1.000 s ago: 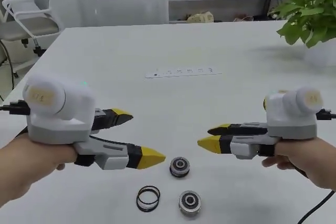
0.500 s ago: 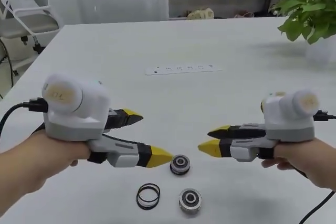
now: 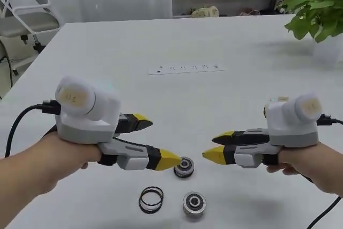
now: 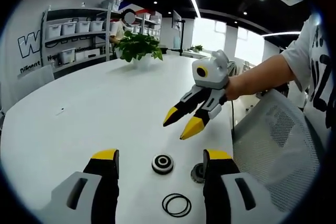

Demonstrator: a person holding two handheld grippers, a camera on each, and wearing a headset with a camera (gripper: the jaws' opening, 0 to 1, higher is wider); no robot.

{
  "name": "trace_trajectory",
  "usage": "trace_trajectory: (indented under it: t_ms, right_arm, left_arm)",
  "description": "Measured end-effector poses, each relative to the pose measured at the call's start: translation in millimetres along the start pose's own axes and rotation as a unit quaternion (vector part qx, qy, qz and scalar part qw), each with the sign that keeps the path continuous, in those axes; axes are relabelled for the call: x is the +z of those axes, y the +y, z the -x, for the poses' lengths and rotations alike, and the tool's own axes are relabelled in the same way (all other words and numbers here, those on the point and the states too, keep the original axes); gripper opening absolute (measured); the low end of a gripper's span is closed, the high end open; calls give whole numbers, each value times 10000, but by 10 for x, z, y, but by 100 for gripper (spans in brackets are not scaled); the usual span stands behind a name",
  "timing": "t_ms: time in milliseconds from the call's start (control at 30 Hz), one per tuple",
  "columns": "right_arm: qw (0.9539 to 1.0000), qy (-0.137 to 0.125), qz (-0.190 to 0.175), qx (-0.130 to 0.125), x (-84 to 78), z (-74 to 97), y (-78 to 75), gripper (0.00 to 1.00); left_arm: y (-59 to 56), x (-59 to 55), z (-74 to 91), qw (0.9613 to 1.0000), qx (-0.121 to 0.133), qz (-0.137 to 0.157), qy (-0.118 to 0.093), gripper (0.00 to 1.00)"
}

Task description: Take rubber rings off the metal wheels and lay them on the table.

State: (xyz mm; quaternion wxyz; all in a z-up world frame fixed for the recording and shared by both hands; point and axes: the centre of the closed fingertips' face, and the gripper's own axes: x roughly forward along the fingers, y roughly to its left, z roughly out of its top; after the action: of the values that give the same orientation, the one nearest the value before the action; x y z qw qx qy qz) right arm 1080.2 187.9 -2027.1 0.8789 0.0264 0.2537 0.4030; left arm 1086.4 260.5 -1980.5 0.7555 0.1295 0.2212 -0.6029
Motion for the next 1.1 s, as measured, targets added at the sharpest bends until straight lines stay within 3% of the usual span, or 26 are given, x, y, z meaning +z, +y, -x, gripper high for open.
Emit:
trace_trajectory:
  t_ms: [400, 1100]
  right_arm:
    - [9998, 170, 79, 48, -97, -72, 2, 33]
    - [9996, 257, 101, 60, -183, -81, 7, 32]
  left_arm:
    - [37, -76, -135, 9999, -72, 40, 112, 57]
    - [-36, -164, -375, 9992, -255, 60, 287, 46]
